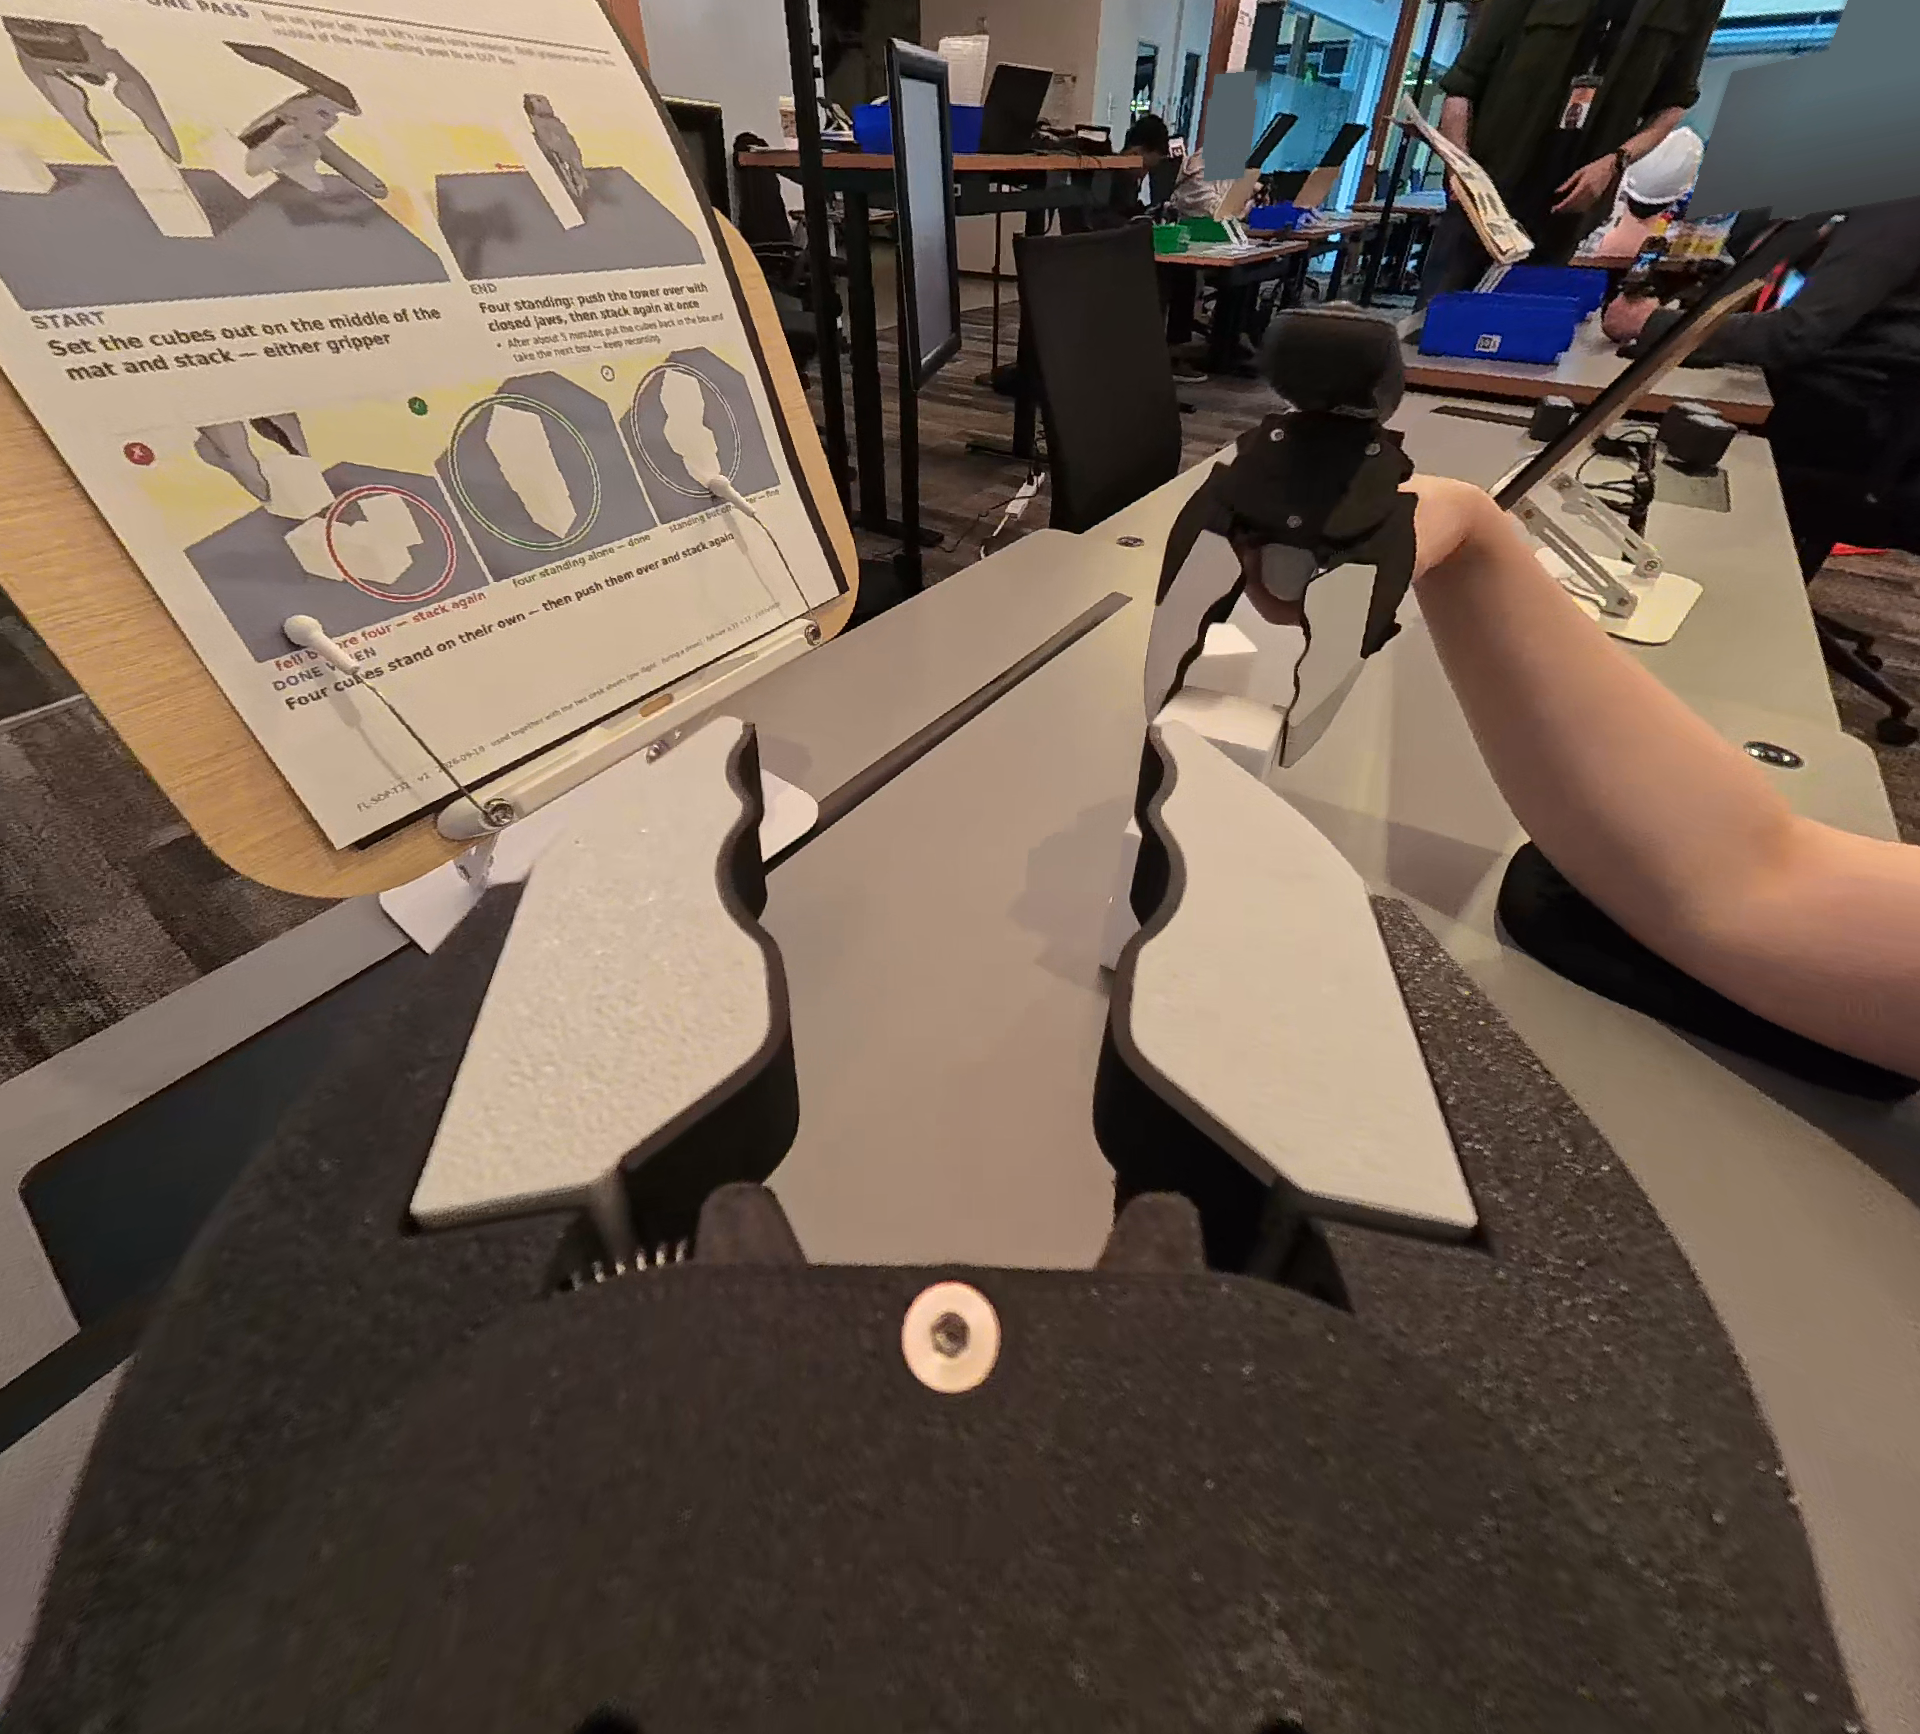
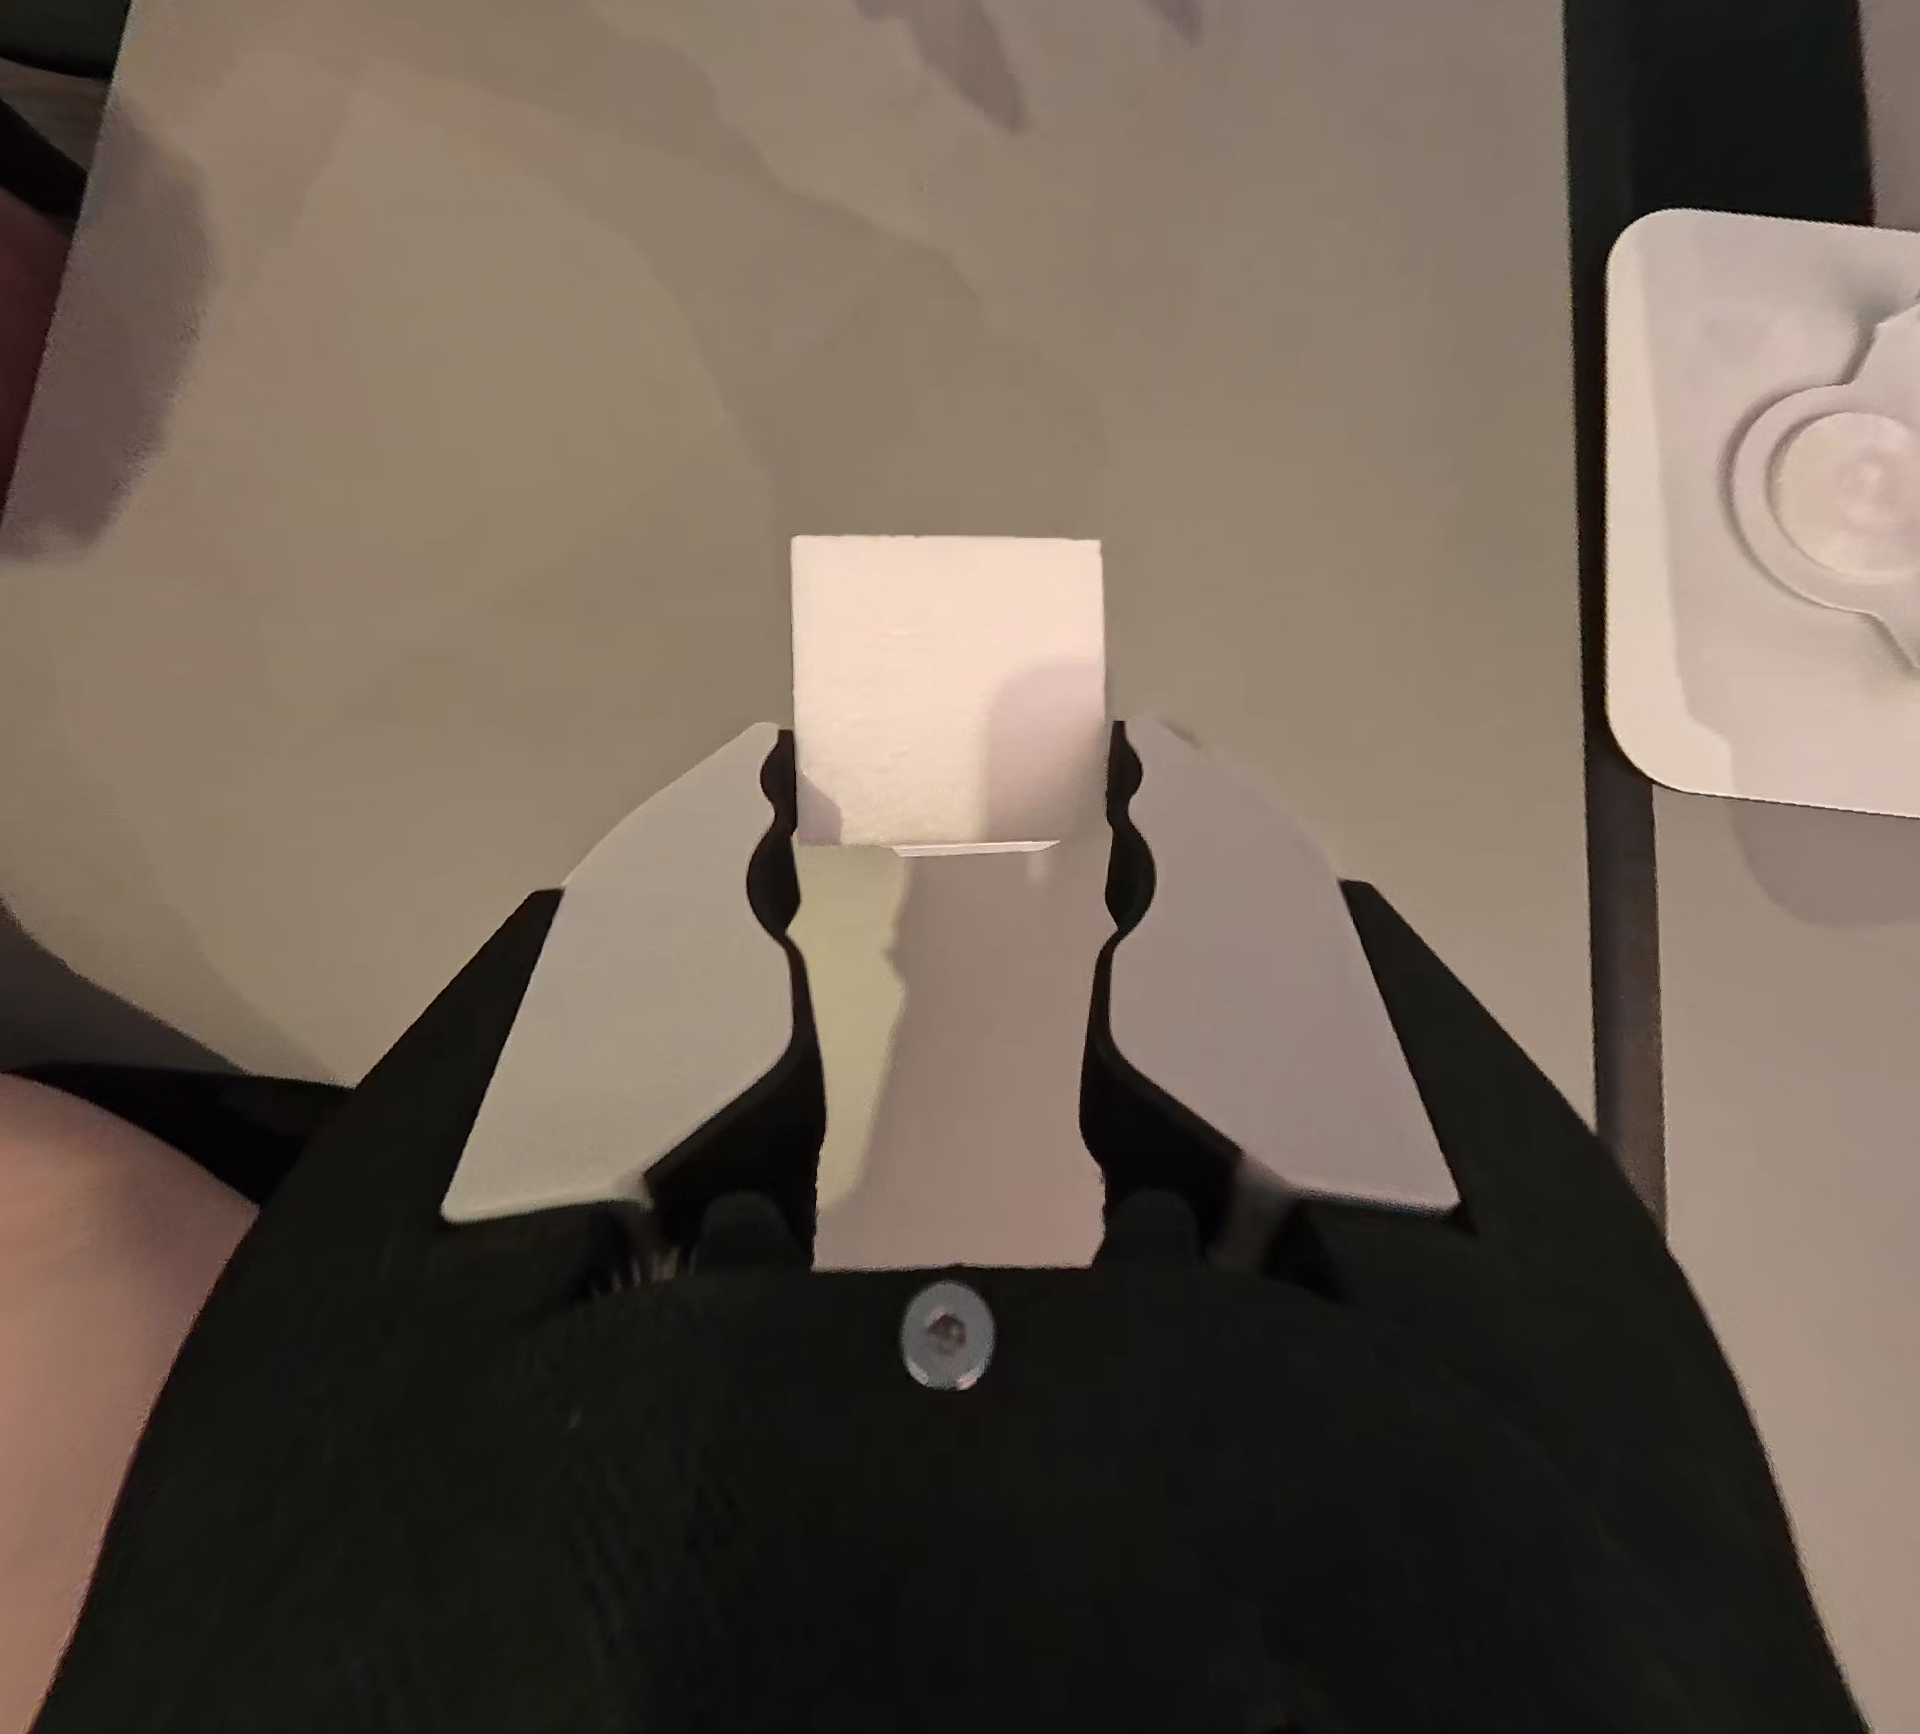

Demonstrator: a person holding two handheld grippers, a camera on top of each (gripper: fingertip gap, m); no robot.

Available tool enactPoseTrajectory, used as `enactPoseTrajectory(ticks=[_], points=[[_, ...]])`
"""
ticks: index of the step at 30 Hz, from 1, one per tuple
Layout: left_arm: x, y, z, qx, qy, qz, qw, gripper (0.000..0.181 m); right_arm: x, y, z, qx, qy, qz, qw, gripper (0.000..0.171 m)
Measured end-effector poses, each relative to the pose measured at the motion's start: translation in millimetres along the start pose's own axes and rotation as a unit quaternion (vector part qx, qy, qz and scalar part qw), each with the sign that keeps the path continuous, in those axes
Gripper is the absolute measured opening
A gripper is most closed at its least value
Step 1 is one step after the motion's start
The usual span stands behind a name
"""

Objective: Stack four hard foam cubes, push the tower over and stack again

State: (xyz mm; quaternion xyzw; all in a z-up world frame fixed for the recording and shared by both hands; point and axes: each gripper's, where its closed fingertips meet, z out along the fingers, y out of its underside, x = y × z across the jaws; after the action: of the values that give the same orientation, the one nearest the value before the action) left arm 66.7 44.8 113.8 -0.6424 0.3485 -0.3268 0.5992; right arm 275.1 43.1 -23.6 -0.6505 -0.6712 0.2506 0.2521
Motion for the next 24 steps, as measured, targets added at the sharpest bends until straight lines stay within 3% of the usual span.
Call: enactPoseTrajectory(ticks=[24], points=[[2.0,9.8,7.5,-0.02,0.003,0.001,1.0,0.07,9.0,3.0,8.0,-0.022,0.034,-0.036,0.999,0.063]])
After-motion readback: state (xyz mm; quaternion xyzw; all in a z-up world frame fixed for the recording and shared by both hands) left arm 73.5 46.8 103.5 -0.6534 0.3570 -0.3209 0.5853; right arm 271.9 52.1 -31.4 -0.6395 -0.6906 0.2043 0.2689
